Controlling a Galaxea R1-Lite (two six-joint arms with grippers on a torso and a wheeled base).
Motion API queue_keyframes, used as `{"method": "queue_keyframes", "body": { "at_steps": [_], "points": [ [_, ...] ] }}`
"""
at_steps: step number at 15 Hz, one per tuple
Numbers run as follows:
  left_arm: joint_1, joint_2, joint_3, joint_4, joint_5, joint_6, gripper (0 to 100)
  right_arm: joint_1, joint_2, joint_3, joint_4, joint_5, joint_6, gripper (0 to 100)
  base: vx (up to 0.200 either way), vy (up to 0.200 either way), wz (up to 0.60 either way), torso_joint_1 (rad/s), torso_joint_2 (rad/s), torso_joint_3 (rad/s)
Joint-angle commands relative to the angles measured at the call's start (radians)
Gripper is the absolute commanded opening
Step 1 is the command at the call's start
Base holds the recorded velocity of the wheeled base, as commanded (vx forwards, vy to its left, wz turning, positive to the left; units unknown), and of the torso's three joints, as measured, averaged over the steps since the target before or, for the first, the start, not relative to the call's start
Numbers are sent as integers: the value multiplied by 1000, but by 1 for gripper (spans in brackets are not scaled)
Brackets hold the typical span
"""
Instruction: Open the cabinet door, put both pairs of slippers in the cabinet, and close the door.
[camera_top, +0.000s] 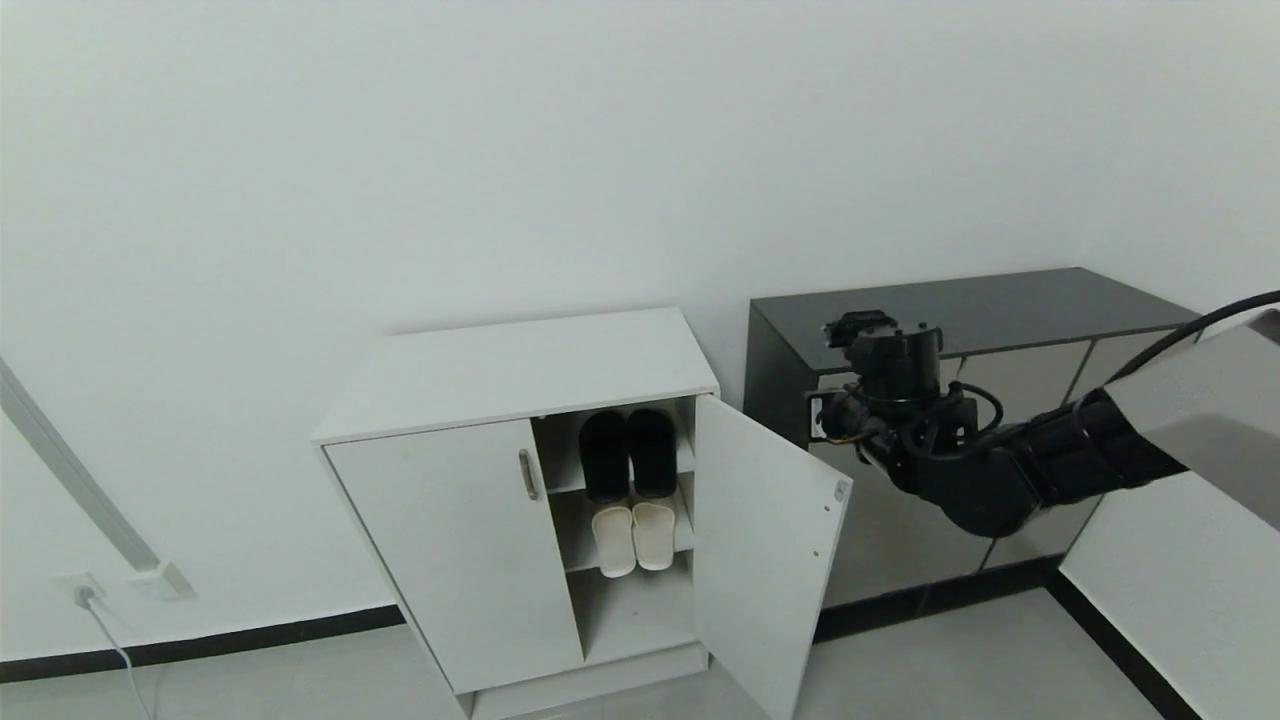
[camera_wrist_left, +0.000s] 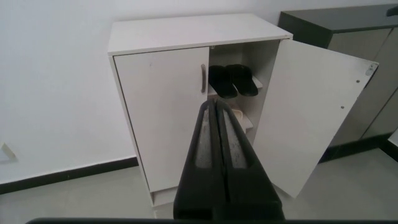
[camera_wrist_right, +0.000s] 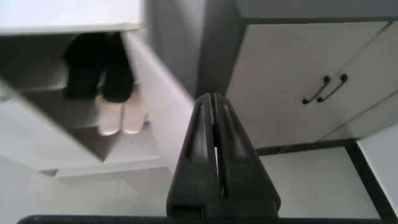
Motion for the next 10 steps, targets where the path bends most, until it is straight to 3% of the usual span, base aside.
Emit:
{"method": "queue_keyframes", "body": {
  "at_steps": [1, 5, 10],
  "points": [
    [1, 1, 0, 0, 0, -1, 0, -57, 118, -138, 62, 29, 8, 0, 0, 0, 0, 0, 0, 0],
    [1, 1, 0, 0, 0, -1, 0, -96, 210, -254, 125, 64, 42, 0, 0, 0, 0, 0, 0, 0],
    [1, 1, 0, 0, 0, -1, 0, -118, 264, -276, 145, 75, 61, 0, 0, 0, 0, 0, 0, 0]
  ]
}}
